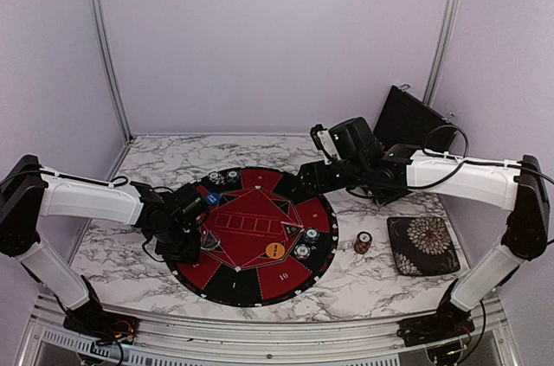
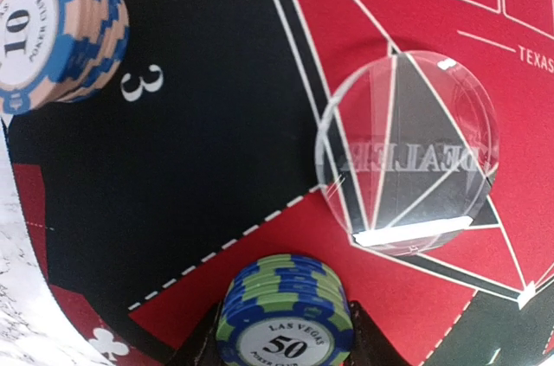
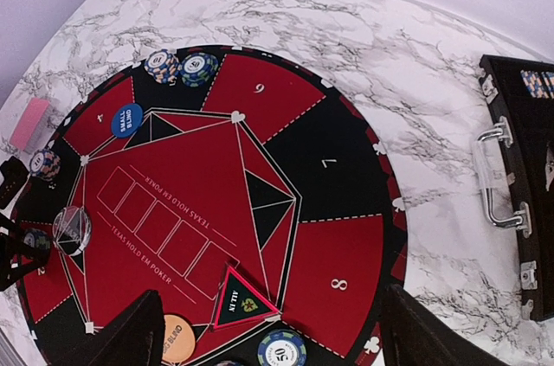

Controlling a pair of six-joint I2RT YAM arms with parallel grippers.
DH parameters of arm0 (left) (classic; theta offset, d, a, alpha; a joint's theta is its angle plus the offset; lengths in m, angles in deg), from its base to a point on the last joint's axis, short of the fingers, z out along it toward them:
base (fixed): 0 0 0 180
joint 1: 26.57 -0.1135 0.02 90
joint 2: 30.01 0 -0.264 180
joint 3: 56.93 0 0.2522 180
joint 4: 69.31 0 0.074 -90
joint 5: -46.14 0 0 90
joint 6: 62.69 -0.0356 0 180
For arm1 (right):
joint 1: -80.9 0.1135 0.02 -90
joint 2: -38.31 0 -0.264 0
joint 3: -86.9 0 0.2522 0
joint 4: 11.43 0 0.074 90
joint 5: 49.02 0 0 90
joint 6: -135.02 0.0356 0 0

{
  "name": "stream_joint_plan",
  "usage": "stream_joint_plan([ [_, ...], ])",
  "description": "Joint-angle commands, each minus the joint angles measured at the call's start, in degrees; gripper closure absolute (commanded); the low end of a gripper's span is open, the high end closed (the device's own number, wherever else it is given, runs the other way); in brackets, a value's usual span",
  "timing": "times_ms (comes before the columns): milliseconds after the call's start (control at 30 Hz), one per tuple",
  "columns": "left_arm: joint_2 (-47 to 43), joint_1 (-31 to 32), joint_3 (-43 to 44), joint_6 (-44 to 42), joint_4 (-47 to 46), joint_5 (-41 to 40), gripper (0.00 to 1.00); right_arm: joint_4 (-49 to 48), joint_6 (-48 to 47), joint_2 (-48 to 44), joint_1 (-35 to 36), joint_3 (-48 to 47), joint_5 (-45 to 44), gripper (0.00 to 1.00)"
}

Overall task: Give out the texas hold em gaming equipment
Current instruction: Move the pile of poker chips to the dealer area.

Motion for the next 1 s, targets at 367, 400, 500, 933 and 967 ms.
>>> stream_joint_plan([
  [367, -1.41, -2.57, -0.44, -0.27, 8.77, -4.15, 0.70, -1.92, 0.27, -2.04, -0.50, 0.37, 1.02, 0.17],
  [400, -1.29, -2.55, -0.46, -0.28, 8.79, -4.20, 0.70, -1.99, 0.26, -2.11, -0.53, 0.43, 1.04, 0.17],
  [500, -1.18, -3.11, -0.46, -0.36, 8.77, -4.33, 0.70, -2.01, 0.27, -2.21, -0.51, 0.56, 0.98, 0.17],
  [933, 0.53, -9.14, 2.50, -5.67, 8.63, -4.49, 0.70, -1.85, 0.48, -2.14, -0.51, 0.68, 1.07, 0.17],
  [967, 0.78, -9.55, 2.79, -6.12, 8.50, -4.29, 0.70, -1.83, 0.50, -2.18, -0.50, 0.65, 1.05, 0.17],
])
